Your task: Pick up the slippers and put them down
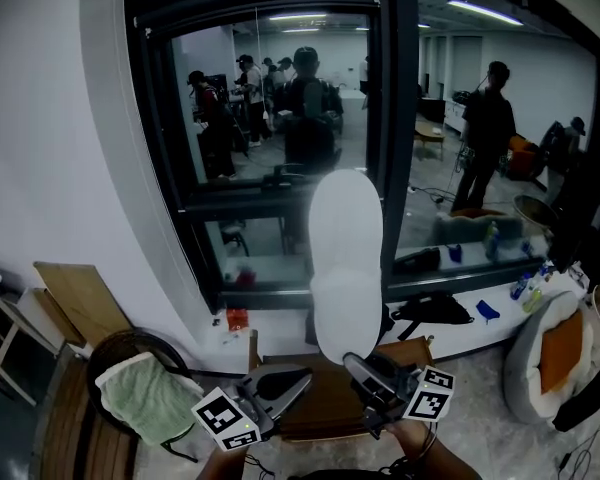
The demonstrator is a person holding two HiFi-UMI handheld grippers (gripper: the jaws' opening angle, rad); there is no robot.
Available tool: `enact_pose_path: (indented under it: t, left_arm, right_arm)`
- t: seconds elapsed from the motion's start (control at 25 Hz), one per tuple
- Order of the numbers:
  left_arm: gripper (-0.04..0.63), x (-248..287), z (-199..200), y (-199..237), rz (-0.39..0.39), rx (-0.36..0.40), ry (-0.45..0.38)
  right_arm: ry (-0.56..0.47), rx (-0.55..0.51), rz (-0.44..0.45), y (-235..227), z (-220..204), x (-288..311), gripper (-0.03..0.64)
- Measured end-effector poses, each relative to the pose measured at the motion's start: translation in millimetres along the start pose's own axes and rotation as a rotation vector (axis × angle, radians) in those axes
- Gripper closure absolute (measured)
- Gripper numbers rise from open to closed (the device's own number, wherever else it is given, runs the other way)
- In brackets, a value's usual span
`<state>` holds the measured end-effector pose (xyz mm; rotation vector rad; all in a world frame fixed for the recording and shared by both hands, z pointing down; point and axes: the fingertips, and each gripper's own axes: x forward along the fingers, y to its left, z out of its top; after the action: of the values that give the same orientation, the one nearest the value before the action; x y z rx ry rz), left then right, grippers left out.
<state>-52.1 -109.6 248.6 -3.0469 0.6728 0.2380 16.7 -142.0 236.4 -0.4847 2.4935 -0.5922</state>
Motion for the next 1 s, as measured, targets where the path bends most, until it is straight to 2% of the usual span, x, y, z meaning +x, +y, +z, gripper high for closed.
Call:
enact_pose_path:
  t: [0.28,0.48,0.76,1.0]
  left_arm:
    - [0.592,-4.5,-14.3,-12.9,0.006,-0.012,0.025]
    - [0.592,-7.8,-37.5,-13.4,0.022,-0.044,0.061]
    - [0.592,-27.4,-128.7,-8.3,0.085,-0.202,0.214]
    - [0.592,-24.6,-217.5,8.2,0.146,-0.330,0.240]
  right_arm:
    - [0.014,0.032,-0.018,-2.6,-17.0,-14.2,0.551]
    - [0.036,0.075,-0.073,-18.0,-34.0,-31.5,0.551]
    - [0.103,0.289,-0.246,-84.0,-120.1,-77.3,0.551]
    - [0.152,0.424,-0.344,-149.6,-194.1,-122.9,0.551]
